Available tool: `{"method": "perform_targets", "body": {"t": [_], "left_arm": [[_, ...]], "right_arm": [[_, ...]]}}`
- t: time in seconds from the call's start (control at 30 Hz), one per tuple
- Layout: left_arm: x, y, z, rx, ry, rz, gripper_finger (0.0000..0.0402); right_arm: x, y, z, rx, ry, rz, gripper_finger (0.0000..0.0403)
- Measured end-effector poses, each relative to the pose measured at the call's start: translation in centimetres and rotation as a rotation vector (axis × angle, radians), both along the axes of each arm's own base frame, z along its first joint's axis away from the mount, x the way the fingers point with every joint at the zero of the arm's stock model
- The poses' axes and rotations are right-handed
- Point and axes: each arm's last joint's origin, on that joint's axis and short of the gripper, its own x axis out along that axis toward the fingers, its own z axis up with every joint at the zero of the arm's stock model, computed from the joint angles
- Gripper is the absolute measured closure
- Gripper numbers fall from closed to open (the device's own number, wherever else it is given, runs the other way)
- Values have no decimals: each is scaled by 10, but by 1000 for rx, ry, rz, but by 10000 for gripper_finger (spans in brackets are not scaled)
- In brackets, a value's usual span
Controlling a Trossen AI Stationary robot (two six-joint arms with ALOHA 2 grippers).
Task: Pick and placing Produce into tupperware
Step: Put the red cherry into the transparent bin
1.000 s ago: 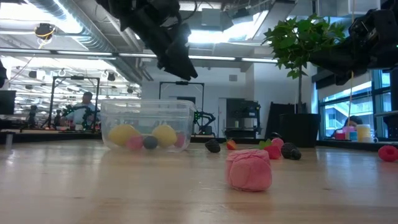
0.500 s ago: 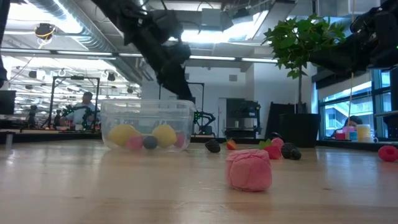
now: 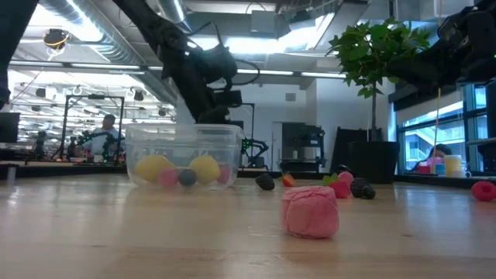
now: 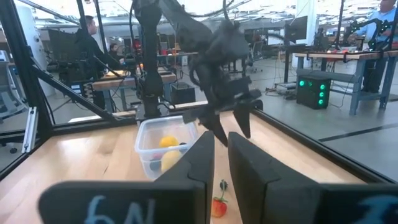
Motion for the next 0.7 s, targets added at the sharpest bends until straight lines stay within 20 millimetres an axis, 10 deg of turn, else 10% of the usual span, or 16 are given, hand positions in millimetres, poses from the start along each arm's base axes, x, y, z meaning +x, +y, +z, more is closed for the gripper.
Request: {"method": "perform_targets", "body": {"t": [0.7], "left_arm": [[3,3,-21,27,74,38,140]], "right_arm": [[0,0,0,-5,4,0,352]]}}
